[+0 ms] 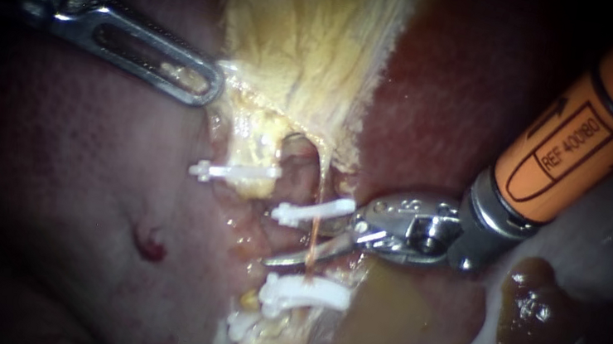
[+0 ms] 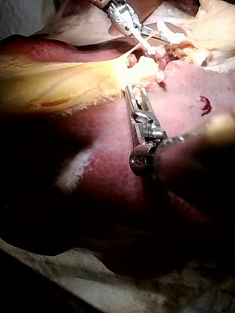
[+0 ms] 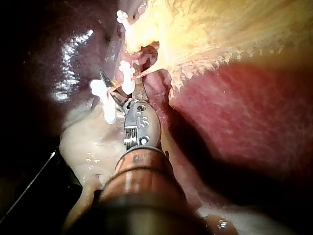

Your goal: Go to the cutting position right tube

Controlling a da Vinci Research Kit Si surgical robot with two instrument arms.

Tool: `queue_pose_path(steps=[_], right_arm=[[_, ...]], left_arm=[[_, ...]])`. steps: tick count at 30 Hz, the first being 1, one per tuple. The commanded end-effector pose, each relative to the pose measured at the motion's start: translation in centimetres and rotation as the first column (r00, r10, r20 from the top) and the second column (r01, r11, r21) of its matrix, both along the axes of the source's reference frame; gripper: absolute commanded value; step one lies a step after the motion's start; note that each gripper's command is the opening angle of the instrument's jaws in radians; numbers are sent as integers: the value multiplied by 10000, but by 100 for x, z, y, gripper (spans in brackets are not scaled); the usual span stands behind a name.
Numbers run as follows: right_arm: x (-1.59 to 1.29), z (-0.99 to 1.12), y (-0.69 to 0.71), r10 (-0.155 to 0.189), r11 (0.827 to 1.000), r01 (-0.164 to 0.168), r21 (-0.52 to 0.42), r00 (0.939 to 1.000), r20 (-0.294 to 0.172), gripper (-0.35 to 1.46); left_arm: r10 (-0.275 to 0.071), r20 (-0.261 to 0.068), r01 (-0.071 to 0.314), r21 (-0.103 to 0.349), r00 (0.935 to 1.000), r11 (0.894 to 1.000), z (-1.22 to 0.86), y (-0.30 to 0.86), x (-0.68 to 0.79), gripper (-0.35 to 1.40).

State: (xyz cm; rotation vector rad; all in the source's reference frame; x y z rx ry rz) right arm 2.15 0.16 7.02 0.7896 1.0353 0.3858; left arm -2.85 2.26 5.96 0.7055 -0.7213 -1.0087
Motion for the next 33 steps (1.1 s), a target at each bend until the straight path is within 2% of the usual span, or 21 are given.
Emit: queue_pose_path(steps=[1,13,22,33], right_arm=[[0,0,0,0,10000,0,1,10000,-1,62],[0,0,0,-5,10000,5,0,10000,-4,62],[-4,2,1,-23,10000,23,0,10000,-14,52],[-8,21,1,-31,10000,31,45,10000,24,59]], left_arm=[[2,1,-2,-1,10000,10000,0,0,0,-35],[2,1,-2,-1,10000,10000,0,0,0,-35],[2,1,-2,-1,10000,10000,0,0,0,-35],[3,1,-3,-1,10000,10000,0,0,0,-35]])
